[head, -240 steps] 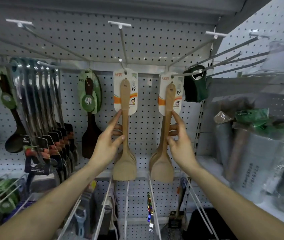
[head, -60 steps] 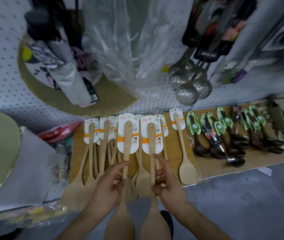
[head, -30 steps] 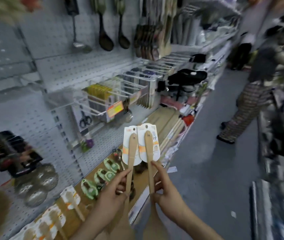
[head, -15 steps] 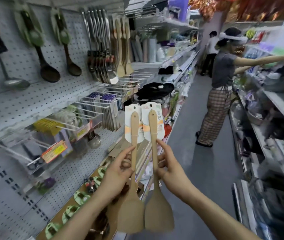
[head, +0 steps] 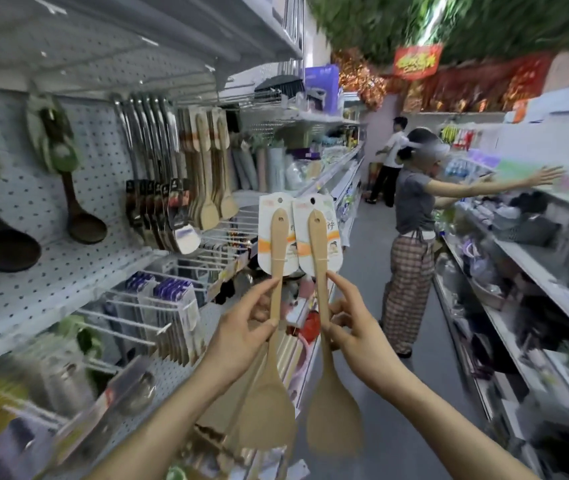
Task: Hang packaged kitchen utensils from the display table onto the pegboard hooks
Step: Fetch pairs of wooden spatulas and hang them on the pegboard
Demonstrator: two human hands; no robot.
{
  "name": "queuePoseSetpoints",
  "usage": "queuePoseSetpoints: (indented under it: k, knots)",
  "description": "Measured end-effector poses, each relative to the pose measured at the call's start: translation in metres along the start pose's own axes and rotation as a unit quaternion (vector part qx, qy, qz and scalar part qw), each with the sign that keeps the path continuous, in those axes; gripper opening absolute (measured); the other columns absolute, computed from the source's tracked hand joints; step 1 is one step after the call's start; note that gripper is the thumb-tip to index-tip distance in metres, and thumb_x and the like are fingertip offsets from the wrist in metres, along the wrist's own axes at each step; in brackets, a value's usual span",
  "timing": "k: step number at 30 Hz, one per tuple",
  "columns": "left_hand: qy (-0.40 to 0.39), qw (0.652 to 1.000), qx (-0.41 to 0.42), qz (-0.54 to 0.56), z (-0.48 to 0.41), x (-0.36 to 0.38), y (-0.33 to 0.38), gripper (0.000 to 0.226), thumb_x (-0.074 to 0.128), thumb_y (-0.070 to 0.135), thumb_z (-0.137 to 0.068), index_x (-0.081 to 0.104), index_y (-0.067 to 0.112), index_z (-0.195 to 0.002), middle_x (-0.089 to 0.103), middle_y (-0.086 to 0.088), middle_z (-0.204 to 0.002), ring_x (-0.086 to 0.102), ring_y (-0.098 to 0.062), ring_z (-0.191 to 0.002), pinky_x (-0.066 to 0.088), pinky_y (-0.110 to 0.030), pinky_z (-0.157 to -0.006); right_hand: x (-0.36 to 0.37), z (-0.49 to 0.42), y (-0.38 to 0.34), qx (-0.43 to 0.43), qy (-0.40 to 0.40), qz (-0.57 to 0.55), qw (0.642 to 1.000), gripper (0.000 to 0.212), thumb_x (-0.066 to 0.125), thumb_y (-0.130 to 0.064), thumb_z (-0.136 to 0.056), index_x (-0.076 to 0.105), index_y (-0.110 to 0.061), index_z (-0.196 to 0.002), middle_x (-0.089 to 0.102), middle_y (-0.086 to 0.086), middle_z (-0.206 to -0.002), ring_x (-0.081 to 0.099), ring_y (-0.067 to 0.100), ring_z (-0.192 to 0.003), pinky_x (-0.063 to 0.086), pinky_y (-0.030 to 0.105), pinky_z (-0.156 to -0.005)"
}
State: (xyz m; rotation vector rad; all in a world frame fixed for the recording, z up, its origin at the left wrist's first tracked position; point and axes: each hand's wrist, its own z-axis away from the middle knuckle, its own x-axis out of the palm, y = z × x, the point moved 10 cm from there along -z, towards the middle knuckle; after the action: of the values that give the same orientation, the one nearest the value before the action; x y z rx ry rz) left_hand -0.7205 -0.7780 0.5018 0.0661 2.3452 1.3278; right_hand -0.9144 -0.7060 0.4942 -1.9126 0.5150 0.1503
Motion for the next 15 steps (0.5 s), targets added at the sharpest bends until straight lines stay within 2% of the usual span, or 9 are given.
queuePoseSetpoints:
  k: [3,5,7,9,12,15]
  knots:
    - [0.005,1.000,0.023,-0.006,-0.049,0.011,0.009,0.070,0.070,0.003,-0.099,0.054,0.050,-0.149,0.064,0.019,-0.104,0.065,-0.007,-0.090,0.056,-0.018,-0.082,-0.021,-0.041,0.007,-0.003,0.024,-0.008,1.000,0.085,0.059,-0.002,-0.107,0.031,-0.067,-0.154,0.062,-0.004,-0.100,0.064,0.032,-0.087,0.063,0.044,-0.077]
    - [0.016,0.999,0.032,-0.013,-0.081,0.016,0.011,0.072,0.068,0.000,-0.099,0.053,0.048,-0.150,0.062,0.024,-0.104,0.064,-0.006,-0.090,0.058,-0.021,-0.083,-0.035,-0.069,0.013,-0.010,0.028,-0.020,0.999,0.084,0.058,-0.002,-0.107,0.032,-0.068,-0.153,0.062,-0.003,-0.103,0.063,0.040,-0.092,0.063,0.052,-0.079]
    - [0.028,0.999,0.034,-0.026,-0.115,0.021,0.006,0.072,0.067,-0.001,-0.100,0.051,0.050,-0.149,0.060,0.026,-0.104,0.064,-0.009,-0.092,0.061,-0.028,-0.088,-0.050,-0.100,0.024,-0.017,0.032,-0.018,0.999,0.084,0.057,-0.001,-0.107,0.032,-0.066,-0.154,0.062,-0.003,-0.101,0.062,0.041,-0.093,0.062,0.056,-0.082]
    - [0.032,0.999,0.028,-0.028,-0.148,0.030,-0.004,0.073,0.067,0.002,-0.101,0.050,0.055,-0.148,0.063,0.019,-0.110,0.066,-0.013,-0.096,0.062,-0.032,-0.092,-0.065,-0.130,0.039,-0.022,0.037,-0.019,0.999,0.083,0.058,-0.001,-0.106,0.032,-0.064,-0.155,0.062,-0.005,-0.100,0.063,0.038,-0.092,0.061,0.057,-0.087]
    - [0.042,0.998,0.028,-0.035,-0.195,0.046,-0.019,0.072,0.065,0.002,-0.102,0.049,0.052,-0.152,0.062,0.011,-0.108,0.065,-0.012,-0.094,0.057,-0.028,-0.094,-0.085,-0.175,0.060,-0.036,0.036,-0.031,0.998,0.085,0.056,0.003,-0.105,0.033,-0.060,-0.157,0.060,-0.003,-0.101,0.062,0.029,-0.088,0.061,0.049,-0.086]
    - [0.064,0.996,0.024,-0.049,-0.234,0.063,-0.031,0.072,0.066,0.005,-0.102,0.049,0.056,-0.150,0.059,0.020,-0.098,0.064,-0.008,-0.090,0.051,-0.015,-0.086,-0.107,-0.217,0.076,-0.060,0.027,-0.035,0.997,0.086,0.056,0.005,-0.104,0.034,-0.059,-0.157,0.057,-0.001,-0.101,0.060,0.027,-0.085,0.059,0.040,-0.081]
